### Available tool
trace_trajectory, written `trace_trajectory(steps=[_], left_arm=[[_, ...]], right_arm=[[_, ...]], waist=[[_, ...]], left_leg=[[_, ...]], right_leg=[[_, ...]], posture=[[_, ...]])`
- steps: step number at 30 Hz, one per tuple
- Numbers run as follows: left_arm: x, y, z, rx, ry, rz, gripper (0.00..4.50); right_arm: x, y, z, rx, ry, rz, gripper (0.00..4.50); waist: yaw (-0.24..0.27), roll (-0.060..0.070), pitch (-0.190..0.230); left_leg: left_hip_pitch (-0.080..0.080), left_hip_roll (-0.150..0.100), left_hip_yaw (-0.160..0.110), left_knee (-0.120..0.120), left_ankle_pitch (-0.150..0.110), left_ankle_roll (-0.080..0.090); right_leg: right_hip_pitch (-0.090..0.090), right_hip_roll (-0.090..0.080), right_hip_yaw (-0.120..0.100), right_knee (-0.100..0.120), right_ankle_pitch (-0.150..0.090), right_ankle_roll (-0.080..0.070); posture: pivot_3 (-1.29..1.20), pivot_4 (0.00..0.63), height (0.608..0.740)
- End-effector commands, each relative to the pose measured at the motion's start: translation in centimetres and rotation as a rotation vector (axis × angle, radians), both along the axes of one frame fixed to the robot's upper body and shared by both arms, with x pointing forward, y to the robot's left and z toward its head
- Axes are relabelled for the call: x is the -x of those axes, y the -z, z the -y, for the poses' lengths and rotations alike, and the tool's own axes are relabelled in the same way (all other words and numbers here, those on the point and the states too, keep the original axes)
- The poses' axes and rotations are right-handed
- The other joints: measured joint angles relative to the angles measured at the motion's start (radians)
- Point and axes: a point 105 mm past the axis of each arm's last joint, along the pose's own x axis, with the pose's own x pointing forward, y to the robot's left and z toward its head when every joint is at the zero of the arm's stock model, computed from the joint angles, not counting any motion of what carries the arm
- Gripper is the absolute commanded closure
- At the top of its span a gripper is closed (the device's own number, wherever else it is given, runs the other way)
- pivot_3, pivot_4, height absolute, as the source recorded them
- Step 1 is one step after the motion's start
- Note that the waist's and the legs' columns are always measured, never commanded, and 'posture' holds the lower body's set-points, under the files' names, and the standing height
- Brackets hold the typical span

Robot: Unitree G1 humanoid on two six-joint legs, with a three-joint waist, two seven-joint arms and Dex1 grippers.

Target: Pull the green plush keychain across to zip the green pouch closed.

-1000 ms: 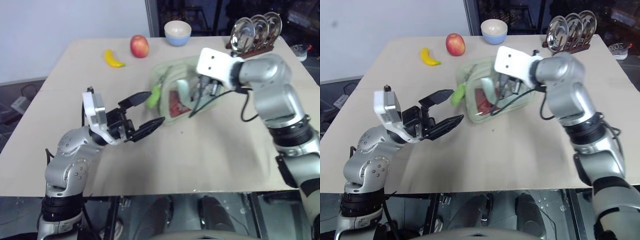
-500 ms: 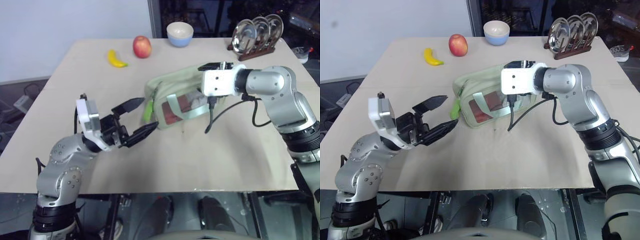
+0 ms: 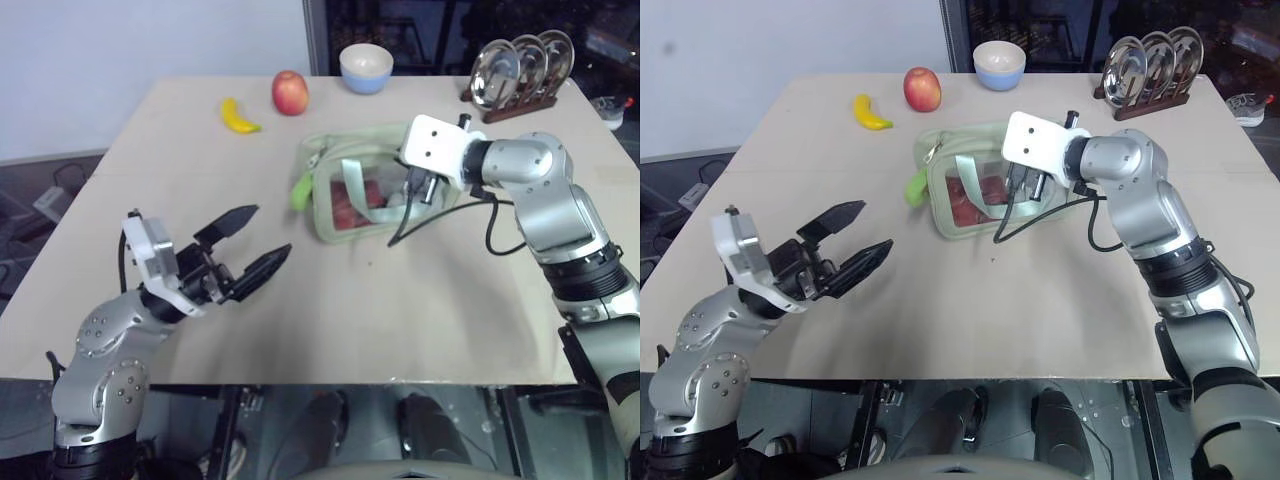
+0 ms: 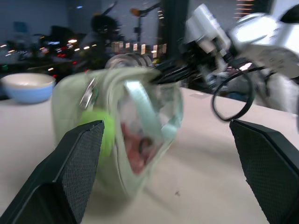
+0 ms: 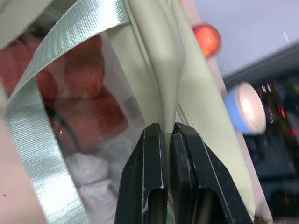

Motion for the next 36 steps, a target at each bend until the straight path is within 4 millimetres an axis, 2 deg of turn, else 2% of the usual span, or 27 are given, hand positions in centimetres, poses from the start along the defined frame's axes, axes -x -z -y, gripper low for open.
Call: trace_trajectory(steps=[1,4,7,9,13,17,21,27,32,36], left_arm=[[-0.5,-0.5,-1.5,0.014,-0.105,0.020,0.00],[-1.7,0.2,-3.0,0.012,-0.201,-0.019,0.00],[-2.7,0.6,-3.9,-0.043,-0.253,-0.040,0.00],[-3.3,0.5,-4.4,-0.077,-0.282,-0.029,0.00],[-4.1,0.2,-5.2,-0.101,-0.308,-0.026,0.00],[-4.6,0.5,-5.8,-0.143,-0.316,-0.029,0.00],[-6.2,0.8,-6.6,-0.202,-0.363,-0.047,0.00],[-8.3,1.0,-5.8,-0.254,-0.337,-0.052,0.00],[-10.3,0.8,-6.3,-0.254,-0.374,-0.080,0.00],[-11.6,0.6,-5.9,-0.265,-0.373,-0.073,0.00]], right_arm=[[2.0,-2.8,-2.0,-0.064,-0.013,0.100,4.44],[3.2,-0.8,-3.9,-0.069,-0.035,0.073,4.44],[3.8,0.7,-4.8,-0.077,-0.046,0.034,4.44],[4.0,0.6,-5.0,-0.096,-0.049,0.026,4.44],[4.0,-0.8,-4.7,-0.110,-0.060,0.053,4.44],[4.0,0.0,-4.6,-0.079,-0.067,0.050,4.44],[4.0,0.3,-5.1,-0.095,-0.073,0.046,4.44],[3.8,0.6,-5.6,-0.101,-0.076,0.048,4.44],[4.0,0.8,-5.8,-0.103,-0.083,0.046,4.44],[4.2,1.0,-5.8,-0.105,-0.083,0.043,4.44]], waist=[[-0.001,0.000,0.000],[-0.006,0.000,0.000],[-0.004,-0.001,0.000],[-0.003,-0.001,0.000],[-0.003,-0.001,-0.001],[-0.005,-0.001,-0.001],[-0.004,-0.002,-0.001],[-0.004,-0.002,-0.001],[-0.008,-0.002,-0.001],[-0.008,-0.002,-0.001]], left_leg=[[0.000,0.000,0.000,0.000,0.000,0.000],[0.000,0.000,0.000,-0.001,0.000,0.000],[0.000,0.000,0.000,-0.001,0.000,0.000],[0.000,0.000,0.000,-0.001,0.000,0.000],[0.000,-0.001,0.000,0.000,0.000,0.000],[0.000,-0.001,-0.001,-0.001,0.000,-0.001],[0.000,-0.001,-0.001,-0.001,0.000,-0.001],[0.000,-0.001,-0.002,-0.001,0.000,-0.001],[0.000,-0.001,-0.002,-0.001,0.000,-0.001],[0.000,-0.001,-0.002,-0.001,0.000,-0.001]], right_leg=[[0.000,0.000,0.000,0.000,0.000,0.000],[-0.001,0.000,0.001,0.000,0.000,0.000],[-0.001,0.001,0.000,0.000,0.000,0.000],[-0.001,0.000,0.000,0.000,0.000,0.000],[-0.001,0.000,0.000,0.000,0.000,0.000],[-0.001,0.000,-0.001,0.000,0.000,0.000],[-0.001,0.000,-0.001,0.000,0.000,0.000],[-0.001,0.000,-0.001,0.000,0.000,0.000],[-0.002,0.000,-0.002,0.000,0.000,0.000],[-0.002,0.000,-0.002,0.000,0.000,0.000]], posture=[[0.00,0.150,0.740],[0.00,0.150,0.740],[0.00,0.150,0.740],[0.00,0.150,0.740],[0.00,0.150,0.740],[0.00,0.150,0.740],[0.00,0.150,0.740],[0.00,0.150,0.740],[0.00,0.150,0.740],[0.00,0.150,0.740]])
